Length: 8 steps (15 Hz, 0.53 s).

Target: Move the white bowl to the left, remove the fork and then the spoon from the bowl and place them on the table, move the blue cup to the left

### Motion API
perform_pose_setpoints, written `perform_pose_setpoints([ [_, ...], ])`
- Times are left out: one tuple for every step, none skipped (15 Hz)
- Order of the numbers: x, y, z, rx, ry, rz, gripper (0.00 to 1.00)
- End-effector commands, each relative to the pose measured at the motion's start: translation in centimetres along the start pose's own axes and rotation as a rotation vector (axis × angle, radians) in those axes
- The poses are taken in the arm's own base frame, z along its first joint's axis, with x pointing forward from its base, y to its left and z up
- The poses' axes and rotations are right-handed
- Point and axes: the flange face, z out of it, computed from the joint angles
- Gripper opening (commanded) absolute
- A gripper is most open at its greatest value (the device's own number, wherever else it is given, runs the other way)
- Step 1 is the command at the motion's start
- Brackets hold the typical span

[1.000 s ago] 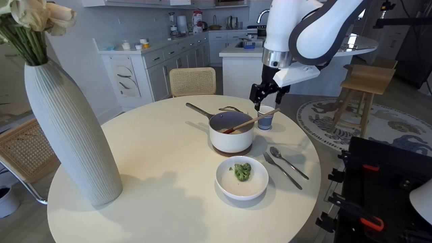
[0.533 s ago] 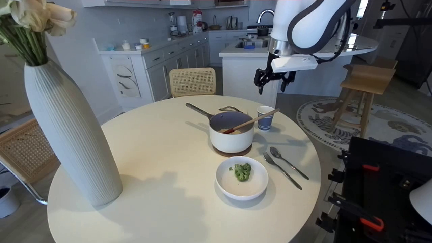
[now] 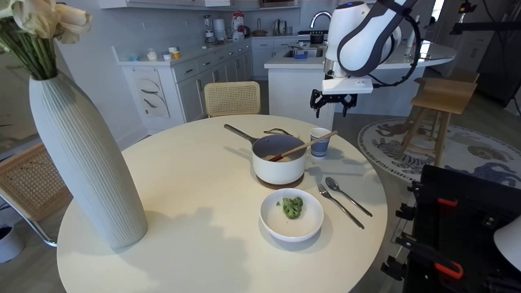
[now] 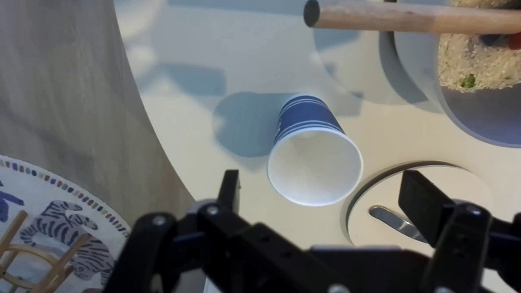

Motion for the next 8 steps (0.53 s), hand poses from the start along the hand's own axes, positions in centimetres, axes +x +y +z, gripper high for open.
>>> perform_pose_setpoints([
  [1.2, -0.5, 2.2, -0.007, -0.001, 0.093, 1.00],
  [1.6, -0.3, 2.8, -0.008, -0.001, 0.116, 1.00],
  [1.8, -0.3, 3.2, -0.009, 0.000, 0.140, 1.00],
  [2.1, -0.1, 3.7, -0.010, -0.005, 0.160, 1.00],
  [2.4, 0.0, 4.2, -0.015, -0.010, 0.180, 1.00],
  [2.5, 0.2, 4.7, -0.022, -0.018, 0.196, 1.00],
  [2.7, 0.4, 5.1, -0.026, -0.024, 0.214, 1.00],
  [2.8, 0.5, 5.5, -0.032, -0.031, 0.230, 1.00],
])
